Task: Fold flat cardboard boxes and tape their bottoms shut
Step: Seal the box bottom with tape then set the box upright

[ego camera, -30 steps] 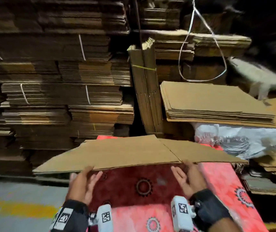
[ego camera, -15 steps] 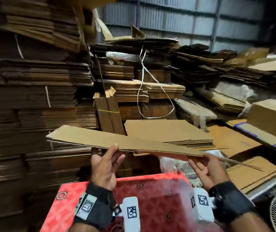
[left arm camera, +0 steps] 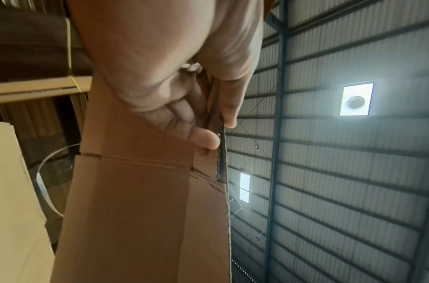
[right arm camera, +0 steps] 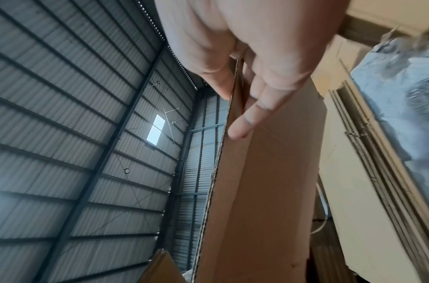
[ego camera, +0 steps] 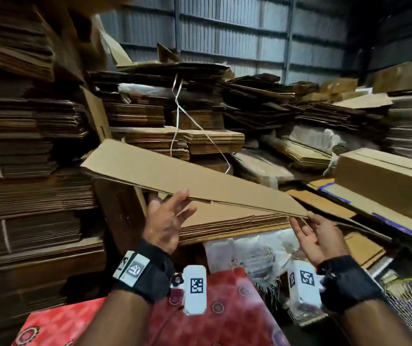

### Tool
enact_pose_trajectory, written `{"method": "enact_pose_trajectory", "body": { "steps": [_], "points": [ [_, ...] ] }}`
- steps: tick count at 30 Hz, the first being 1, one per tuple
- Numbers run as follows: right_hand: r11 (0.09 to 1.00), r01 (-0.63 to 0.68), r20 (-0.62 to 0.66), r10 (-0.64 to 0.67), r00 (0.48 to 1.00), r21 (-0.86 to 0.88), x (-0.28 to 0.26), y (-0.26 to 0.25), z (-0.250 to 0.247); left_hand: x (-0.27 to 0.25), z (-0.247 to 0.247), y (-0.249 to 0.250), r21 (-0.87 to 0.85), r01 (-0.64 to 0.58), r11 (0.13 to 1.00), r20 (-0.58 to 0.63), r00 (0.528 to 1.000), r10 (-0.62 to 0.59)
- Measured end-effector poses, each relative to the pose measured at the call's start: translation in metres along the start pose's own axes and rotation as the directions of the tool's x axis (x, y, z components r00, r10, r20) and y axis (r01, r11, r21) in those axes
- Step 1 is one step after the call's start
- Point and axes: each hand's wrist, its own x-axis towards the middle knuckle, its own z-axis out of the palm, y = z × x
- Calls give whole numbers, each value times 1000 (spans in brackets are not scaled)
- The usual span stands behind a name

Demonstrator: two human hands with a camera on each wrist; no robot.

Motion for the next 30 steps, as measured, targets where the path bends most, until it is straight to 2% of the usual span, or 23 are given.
{"method": "enact_pose_trajectory", "body": {
  "steps": [6,8,11,14,16,21,24,27,29,30],
  "points": [
    [998,-8,58,5,998,55,139,-24,14,72,69,-33,-42,-100,994,3,995,100],
    [998,-23,67,19,998,55,184,-29,17,97,90,-52,-13,-98,995,-3,995,98],
    [997,-52,59,49,997,51,249,-24,14,137,103,-94,20,-58,998,-95,994,60],
    [996,-88,61,88,994,0,307,-12,8,180,91,-146,43,-19,999,-213,977,28],
    [983,-140,66,148,987,-118,327,6,2,196,69,-174,43,38,998,-306,952,-23],
    [846,-322,-27,344,939,-424,387,64,-32,214,22,-257,97,221,971,-534,834,-136],
    [769,-373,-76,394,916,-519,412,101,-50,218,1,-284,124,278,953,-567,808,-162],
    [741,-365,-68,399,914,-564,423,122,-55,229,-11,-296,257,356,899,-594,791,-144],
    [728,-339,-50,388,920,-596,433,131,-50,245,-19,-296,370,421,828,-587,797,-143],
    [699,-329,-45,392,919,-634,441,135,-47,253,-25,-295,450,475,756,-572,804,-164]
  ]
}}
